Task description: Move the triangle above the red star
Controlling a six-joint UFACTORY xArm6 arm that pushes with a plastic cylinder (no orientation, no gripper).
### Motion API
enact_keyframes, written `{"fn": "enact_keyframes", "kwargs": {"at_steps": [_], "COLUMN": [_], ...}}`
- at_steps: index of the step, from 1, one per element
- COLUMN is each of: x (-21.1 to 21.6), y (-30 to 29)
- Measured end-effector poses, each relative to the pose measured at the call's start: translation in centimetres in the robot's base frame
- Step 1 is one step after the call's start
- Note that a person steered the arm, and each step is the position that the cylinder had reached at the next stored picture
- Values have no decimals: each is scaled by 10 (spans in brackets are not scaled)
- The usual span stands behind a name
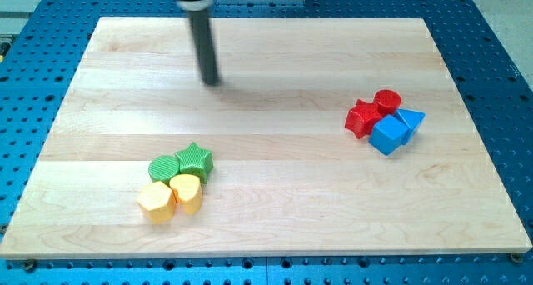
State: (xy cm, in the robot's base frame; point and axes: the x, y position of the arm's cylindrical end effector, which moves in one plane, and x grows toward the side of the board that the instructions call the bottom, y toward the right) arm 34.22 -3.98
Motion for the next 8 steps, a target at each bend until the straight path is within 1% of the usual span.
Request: {"fn": "enact_keyframes", "kwargs": {"at_steps": [1, 3, 4, 5, 6, 7, 8], "x": [1, 34, 57, 111, 119, 120, 107], "y": [87, 228, 269, 281, 242, 217, 189]}}
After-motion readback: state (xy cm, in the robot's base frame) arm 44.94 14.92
